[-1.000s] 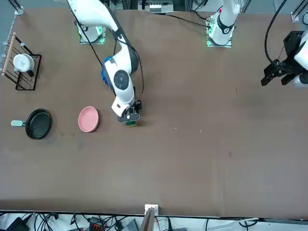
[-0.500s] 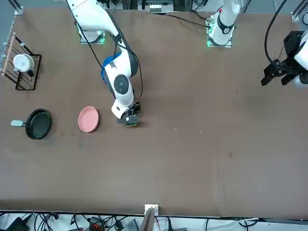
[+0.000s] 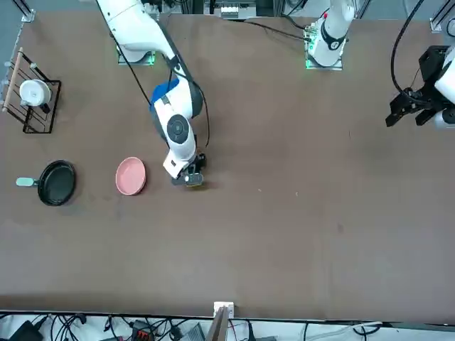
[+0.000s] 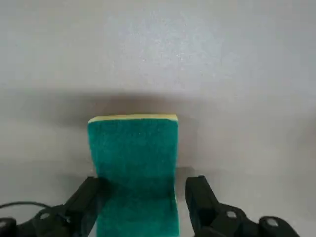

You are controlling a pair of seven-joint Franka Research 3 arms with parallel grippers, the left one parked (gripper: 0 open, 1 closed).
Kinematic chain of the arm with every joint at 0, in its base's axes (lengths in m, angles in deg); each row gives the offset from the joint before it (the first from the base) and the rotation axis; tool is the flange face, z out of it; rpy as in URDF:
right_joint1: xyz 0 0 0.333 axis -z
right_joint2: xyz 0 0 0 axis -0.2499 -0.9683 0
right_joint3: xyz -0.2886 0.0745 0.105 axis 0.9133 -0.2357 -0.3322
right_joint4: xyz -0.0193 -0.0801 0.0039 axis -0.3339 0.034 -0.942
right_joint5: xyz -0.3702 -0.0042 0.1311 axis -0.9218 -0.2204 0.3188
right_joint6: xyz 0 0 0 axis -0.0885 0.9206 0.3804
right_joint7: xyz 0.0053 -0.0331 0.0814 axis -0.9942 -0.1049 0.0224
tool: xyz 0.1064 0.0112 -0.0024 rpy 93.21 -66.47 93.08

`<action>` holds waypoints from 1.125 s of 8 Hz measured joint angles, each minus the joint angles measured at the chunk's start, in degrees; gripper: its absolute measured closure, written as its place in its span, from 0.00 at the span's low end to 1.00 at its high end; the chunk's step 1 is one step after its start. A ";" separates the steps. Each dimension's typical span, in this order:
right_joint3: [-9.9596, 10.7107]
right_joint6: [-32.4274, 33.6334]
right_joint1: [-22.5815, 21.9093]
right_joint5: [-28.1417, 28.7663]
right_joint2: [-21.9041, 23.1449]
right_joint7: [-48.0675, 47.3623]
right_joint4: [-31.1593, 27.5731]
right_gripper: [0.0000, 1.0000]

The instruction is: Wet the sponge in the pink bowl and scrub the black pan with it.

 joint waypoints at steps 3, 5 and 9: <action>-0.05 -0.24 -0.09 0.00 -0.09 0.00 0.03 0.02; -0.05 -0.58 -0.06 0.02 -0.09 -0.03 0.11 0.02; -0.06 -1.30 -0.11 1.32 -0.09 -0.06 0.32 0.02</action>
